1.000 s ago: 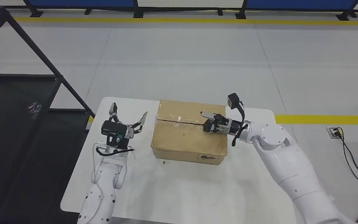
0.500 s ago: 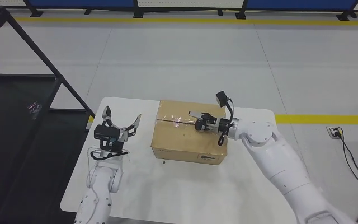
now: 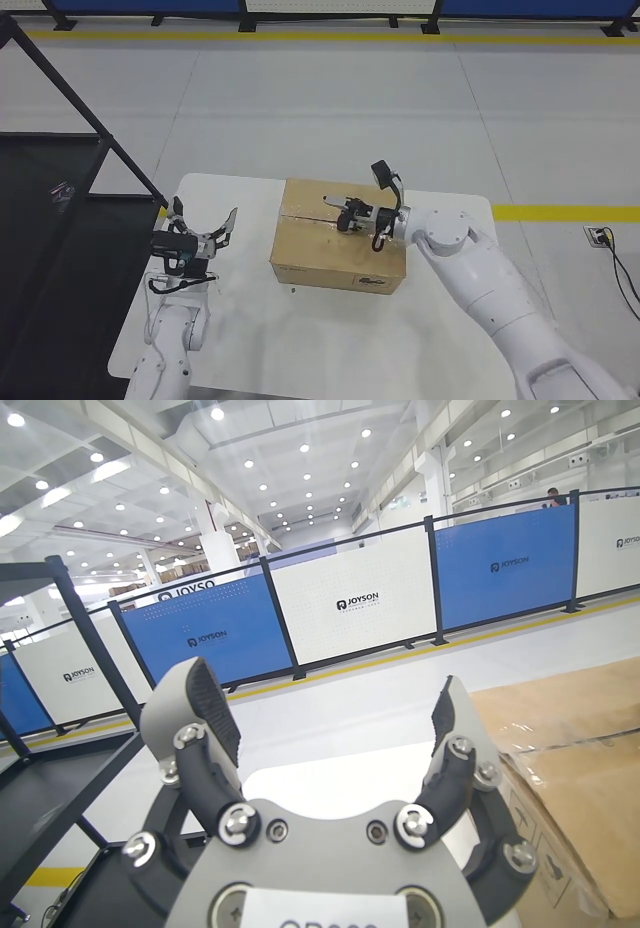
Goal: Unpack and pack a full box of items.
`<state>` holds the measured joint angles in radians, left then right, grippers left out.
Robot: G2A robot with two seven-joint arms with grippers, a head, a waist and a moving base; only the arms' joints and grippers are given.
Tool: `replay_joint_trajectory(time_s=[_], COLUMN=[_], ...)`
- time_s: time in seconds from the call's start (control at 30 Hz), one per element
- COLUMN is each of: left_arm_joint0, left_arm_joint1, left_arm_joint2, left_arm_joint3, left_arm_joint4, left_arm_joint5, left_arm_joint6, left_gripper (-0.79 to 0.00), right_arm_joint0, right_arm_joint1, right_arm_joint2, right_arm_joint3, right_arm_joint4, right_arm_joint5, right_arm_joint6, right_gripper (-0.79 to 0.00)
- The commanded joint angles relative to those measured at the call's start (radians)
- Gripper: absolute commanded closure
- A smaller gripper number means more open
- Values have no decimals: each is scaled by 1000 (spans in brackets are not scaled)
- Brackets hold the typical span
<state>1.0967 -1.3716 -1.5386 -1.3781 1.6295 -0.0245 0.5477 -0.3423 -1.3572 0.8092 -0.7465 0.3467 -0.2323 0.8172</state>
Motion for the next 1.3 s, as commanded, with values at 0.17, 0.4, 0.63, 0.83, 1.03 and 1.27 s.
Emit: replay_joint_trajectory(time_s=[0.17, 0.4, 0.63, 0.83, 1.03, 1.27], left_arm_joint0=[19, -10, -73, -111, -135, -146], left_arm_joint1=[4, 2, -8, -16, -24, -27], left_arm_joint2=[-6, 27, 82, 122, 159, 178], left_arm_joint3=[24, 108, 242, 326, 374, 395], left_arm_joint4=[-22, 0, 11, -4, -15, -22], left_arm_joint5=[2, 29, 71, 67, 57, 58], left_arm_joint6=[-16, -45, -53, -36, -8, 12], left_gripper=[-785, -785, -785, -785, -785, -785], right_arm_joint0=[28, 47, 49, 58, 84, 130], right_arm_joint1=[-46, -85, -134, -177, -219, -250], right_arm_joint2=[-28, -47, -72, -93, -121, -129], right_arm_joint3=[57, 78, 98, 114, 151, 201], right_arm_joint4=[44, 68, 121, 143, 130, 69], right_arm_joint5=[-42, -67, -70, -97, -85, -143], right_arm_joint6=[-31, -49, -73, -110, -138, -206], right_gripper=[-785, -785, -785, -785, -785, -785])
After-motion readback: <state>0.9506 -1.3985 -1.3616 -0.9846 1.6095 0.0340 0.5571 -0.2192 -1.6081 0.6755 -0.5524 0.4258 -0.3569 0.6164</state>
